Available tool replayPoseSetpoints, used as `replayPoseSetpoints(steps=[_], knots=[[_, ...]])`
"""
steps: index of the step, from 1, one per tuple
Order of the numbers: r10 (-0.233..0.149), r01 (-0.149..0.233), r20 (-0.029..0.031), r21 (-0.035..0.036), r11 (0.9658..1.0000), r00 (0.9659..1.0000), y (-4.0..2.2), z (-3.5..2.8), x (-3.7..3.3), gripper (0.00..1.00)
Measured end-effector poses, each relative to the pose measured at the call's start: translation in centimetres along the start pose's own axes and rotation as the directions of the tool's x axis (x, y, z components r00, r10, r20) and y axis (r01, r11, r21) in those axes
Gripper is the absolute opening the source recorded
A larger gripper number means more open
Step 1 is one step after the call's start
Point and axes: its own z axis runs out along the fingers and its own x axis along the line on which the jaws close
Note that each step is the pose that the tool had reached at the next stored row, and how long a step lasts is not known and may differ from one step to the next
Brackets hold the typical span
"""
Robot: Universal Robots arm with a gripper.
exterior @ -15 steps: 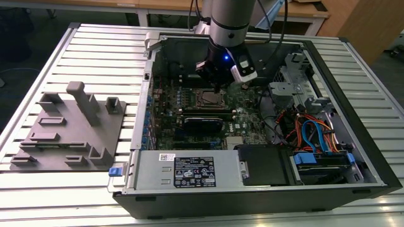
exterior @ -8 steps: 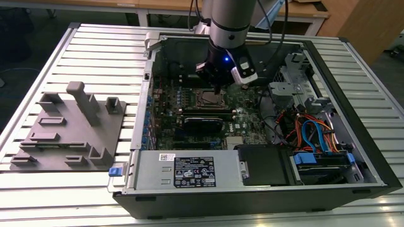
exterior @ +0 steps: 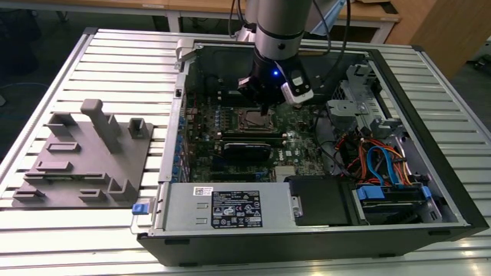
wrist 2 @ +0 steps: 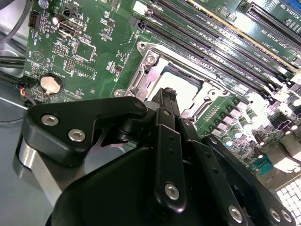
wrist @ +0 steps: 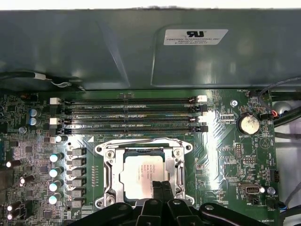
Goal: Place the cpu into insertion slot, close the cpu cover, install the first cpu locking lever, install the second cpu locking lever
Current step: 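Install the second cpu locking lever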
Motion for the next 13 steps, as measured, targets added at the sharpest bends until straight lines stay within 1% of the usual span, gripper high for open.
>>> replayPoseSetpoints(steps=[2,7,13], knots=[[0.0,0.0,0.0,0.0,1.0,1.0,-0.01,0.0,0.0,0.11],[0.0,0.0,0.0,0.0,1.0,1.0,-0.31,-0.03,-0.01,0.11],[0.0,0.0,0.0001,-0.0002,1.0,1.0,-0.31,-0.23,0.0,0.11]])
